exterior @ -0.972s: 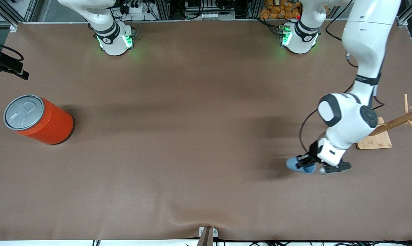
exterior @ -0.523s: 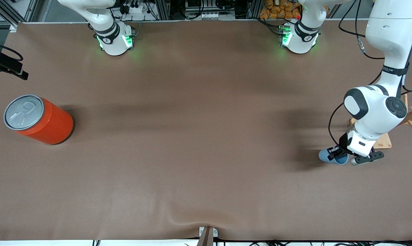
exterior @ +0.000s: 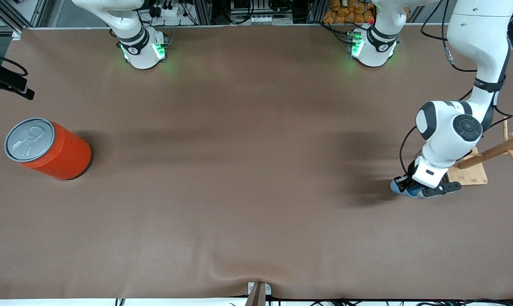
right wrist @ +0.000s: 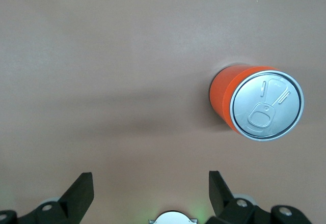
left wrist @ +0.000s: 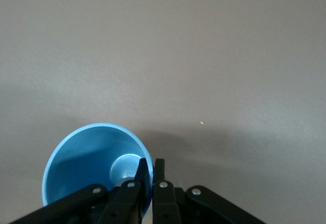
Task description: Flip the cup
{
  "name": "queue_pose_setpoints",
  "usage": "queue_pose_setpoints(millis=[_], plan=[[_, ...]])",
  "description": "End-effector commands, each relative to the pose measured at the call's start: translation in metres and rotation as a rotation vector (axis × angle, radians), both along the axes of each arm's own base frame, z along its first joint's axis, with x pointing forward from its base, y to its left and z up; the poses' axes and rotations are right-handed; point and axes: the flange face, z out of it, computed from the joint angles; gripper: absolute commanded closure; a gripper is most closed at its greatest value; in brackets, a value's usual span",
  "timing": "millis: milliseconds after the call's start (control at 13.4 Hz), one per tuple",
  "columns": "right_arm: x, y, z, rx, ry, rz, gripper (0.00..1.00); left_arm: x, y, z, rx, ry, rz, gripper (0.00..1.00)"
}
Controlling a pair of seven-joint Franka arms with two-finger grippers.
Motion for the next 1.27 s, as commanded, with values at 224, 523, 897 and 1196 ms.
queue_pose_setpoints(millis=[224, 523, 897, 1196], plan=[[0.001, -0.003, 0.004, 0.01, -0.014, -0.016, 0.0, -0.008, -0.015, -0.007, 0.006, 0.046, 0.029, 0.89], [0.001, -0.004, 0.004, 0.003, -0.013, -0.017, 0.0, -0.001, -0.019, 0.004, 0.008, 0.067, 0.03, 0.0], [0.001, -0.004, 0.004, 0.003, -0.013, -0.017, 0.0, 0.013, -0.013, 0.09, 0.032, 0.153, 0.035, 0.0], [0.001, -0.004, 0.004, 0.004, -0.013, -0.017, 0.0, 0.019, 0.003, 0.187, 0.039, 0.099, 0.056, 0.0]])
